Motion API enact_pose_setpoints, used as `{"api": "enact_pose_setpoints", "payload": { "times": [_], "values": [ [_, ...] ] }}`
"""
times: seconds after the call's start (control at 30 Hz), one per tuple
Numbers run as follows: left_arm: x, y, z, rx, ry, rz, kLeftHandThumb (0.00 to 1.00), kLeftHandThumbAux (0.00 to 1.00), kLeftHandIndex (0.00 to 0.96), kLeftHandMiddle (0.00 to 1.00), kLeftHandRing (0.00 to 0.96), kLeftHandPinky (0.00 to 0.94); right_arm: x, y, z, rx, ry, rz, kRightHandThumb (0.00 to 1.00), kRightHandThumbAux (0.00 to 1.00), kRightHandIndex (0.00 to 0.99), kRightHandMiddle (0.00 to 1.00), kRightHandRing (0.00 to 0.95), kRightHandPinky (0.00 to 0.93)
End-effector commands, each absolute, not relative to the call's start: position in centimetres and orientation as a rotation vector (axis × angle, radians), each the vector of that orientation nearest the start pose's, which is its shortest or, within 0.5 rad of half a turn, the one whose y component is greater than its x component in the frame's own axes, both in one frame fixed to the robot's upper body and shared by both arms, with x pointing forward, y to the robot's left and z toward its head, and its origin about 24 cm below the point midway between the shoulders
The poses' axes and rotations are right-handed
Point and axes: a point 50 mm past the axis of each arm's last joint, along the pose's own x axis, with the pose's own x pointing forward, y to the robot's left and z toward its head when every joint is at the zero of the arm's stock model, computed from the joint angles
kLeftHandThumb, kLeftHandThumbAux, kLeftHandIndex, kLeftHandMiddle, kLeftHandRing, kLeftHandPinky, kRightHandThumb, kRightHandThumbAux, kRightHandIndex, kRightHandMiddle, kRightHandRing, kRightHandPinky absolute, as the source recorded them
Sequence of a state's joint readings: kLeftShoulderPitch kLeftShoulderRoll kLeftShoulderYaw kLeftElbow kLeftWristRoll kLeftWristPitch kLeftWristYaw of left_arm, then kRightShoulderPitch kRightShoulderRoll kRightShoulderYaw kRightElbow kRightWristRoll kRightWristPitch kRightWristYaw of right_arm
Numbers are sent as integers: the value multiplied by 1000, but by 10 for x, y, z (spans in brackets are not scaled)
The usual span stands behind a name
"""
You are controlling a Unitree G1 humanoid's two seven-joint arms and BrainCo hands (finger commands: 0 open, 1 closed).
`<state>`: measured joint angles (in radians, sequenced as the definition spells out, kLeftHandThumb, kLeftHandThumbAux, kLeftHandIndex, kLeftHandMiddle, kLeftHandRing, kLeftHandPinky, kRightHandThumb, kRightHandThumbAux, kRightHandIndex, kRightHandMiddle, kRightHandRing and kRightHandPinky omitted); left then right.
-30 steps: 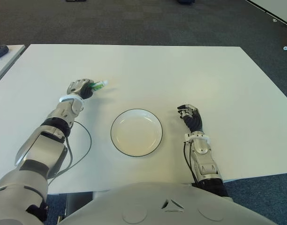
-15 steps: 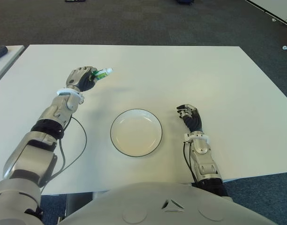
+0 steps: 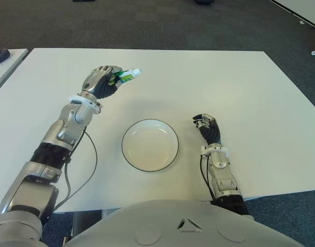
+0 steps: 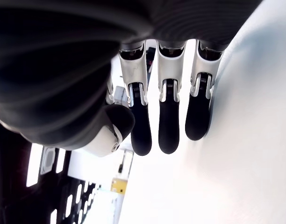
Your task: Put the toothpaste on the table into the plate.
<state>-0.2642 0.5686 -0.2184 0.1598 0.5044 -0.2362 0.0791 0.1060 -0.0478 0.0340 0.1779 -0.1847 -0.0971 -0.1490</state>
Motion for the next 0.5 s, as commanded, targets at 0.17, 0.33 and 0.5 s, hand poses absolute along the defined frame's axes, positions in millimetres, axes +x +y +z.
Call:
{"api": "enact_pose_setpoints", "payload": {
  "times": [0.17, 0.33, 0.5],
  "values": [
    [269, 165, 114, 997, -406, -324, 735, 697, 443, 823, 820, 782, 226, -162, -13, -233, 175, -110, 715, 733, 419, 419, 400, 408],
    [249, 146, 117, 947, -438, -452, 737, 694, 444, 817, 812, 754, 225, -162, -13, -235, 173, -110, 715, 733, 419, 419, 400, 409],
    [239, 134, 116, 899, -437, -568, 734, 695, 444, 811, 803, 764, 225, -162, -13, -234, 175, -110, 715, 732, 419, 420, 399, 408]
  ]
}}
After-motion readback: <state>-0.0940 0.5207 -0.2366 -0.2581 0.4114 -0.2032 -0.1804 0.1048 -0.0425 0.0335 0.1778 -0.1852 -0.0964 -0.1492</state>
